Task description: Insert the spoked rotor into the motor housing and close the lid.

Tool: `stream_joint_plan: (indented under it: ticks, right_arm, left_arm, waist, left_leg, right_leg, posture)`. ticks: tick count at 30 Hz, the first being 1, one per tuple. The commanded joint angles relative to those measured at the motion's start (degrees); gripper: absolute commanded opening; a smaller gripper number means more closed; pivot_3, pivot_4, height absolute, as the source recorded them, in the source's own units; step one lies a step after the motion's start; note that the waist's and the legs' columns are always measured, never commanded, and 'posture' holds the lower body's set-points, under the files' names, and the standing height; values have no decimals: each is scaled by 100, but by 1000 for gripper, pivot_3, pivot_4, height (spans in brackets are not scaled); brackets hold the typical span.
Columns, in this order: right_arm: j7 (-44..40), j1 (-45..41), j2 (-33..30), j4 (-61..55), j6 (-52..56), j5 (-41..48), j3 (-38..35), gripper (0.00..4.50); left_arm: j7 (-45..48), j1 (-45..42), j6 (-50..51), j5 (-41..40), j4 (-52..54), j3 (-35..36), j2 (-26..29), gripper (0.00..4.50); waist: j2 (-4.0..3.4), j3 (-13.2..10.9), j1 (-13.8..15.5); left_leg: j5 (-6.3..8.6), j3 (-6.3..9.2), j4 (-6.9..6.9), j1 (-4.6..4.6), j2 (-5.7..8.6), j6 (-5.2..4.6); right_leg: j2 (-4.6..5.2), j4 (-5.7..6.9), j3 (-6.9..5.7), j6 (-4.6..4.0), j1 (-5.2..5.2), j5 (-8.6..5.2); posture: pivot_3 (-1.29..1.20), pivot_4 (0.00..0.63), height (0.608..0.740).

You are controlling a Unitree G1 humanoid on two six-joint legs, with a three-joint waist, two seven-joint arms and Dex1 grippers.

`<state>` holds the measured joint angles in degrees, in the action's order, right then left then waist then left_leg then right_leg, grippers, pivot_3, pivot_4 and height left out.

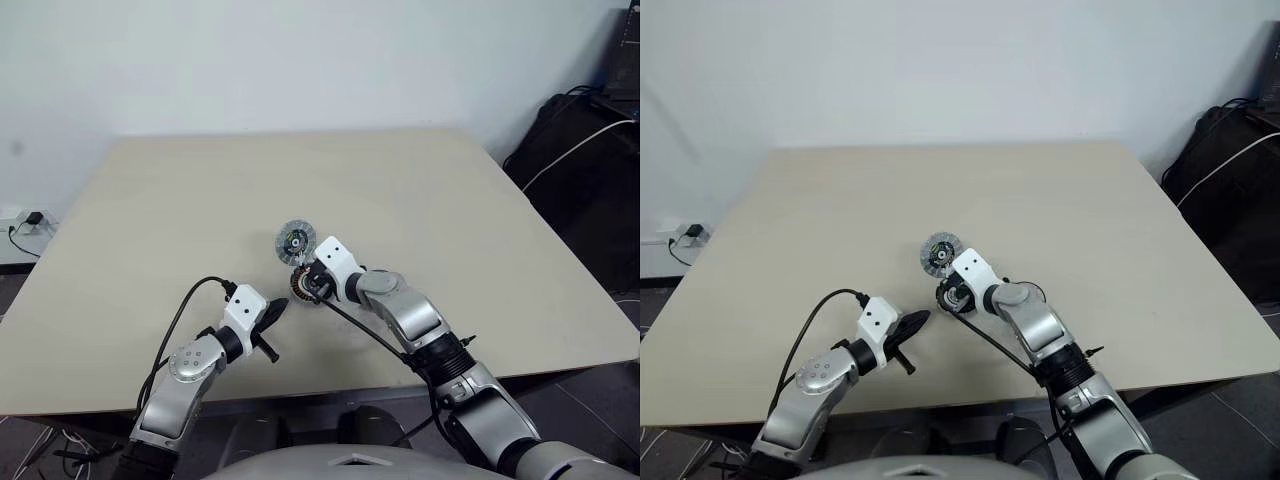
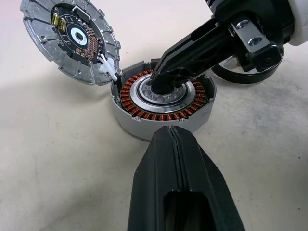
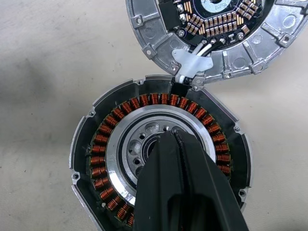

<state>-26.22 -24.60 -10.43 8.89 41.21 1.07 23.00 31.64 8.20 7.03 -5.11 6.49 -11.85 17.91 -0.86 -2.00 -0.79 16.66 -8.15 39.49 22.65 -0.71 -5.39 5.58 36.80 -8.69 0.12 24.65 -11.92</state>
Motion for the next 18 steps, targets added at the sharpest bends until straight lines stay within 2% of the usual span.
stream_joint_plan:
  ticks: [1,6,11,14,18]
  right_arm:
    - [68,-127,4,-192,-177,-37,-222,27]
    - [197,113,-146,-943,-161,106,-697,27]
    - [195,646,-614,-1858,174,271,-1328,27]
    - [187,1027,-902,-2334,414,420,-1755,865]
    - [226,1558,-1066,-2823,703,741,-2498,2228]
  left_arm:
    - [1,-49,-78,-13,75,-19,-37,0]
    - [8,-33,-110,-5,51,-29,-34,0]
    - [38,6,-130,-11,36,-36,-9,0]
    - [58,19,-137,-18,20,-36,3,0]
    - [116,27,-135,-29,-29,-46,21,0]
  waist:
    - [-2,-2,1]
    - [-11,-8,17]
    - [-10,-7,29]
    - [-11,-8,28]
    - [-11,-10,22]
  left_leg:
    - [0,0,0,0,0,0]
    - [1,0,-4,4,1,-1]
    - [2,0,-27,3,2,-2]
    - [2,0,-31,5,2,-3]
    - [2,1,-32,3,0,-4]
  right_leg:
    - [0,0,1,0,0,0]
    - [1,-2,1,0,3,0]
    - [1,-15,-1,-6,4,-4]
    - [1,-14,-3,-6,2,-4]
    - [1,-13,-7,-12,1,-11]
  posture:
    - [0,0,740]
    - [0,0,740]
    - [0,0,740]
    - [0,0,740]
    - [0,0,740]
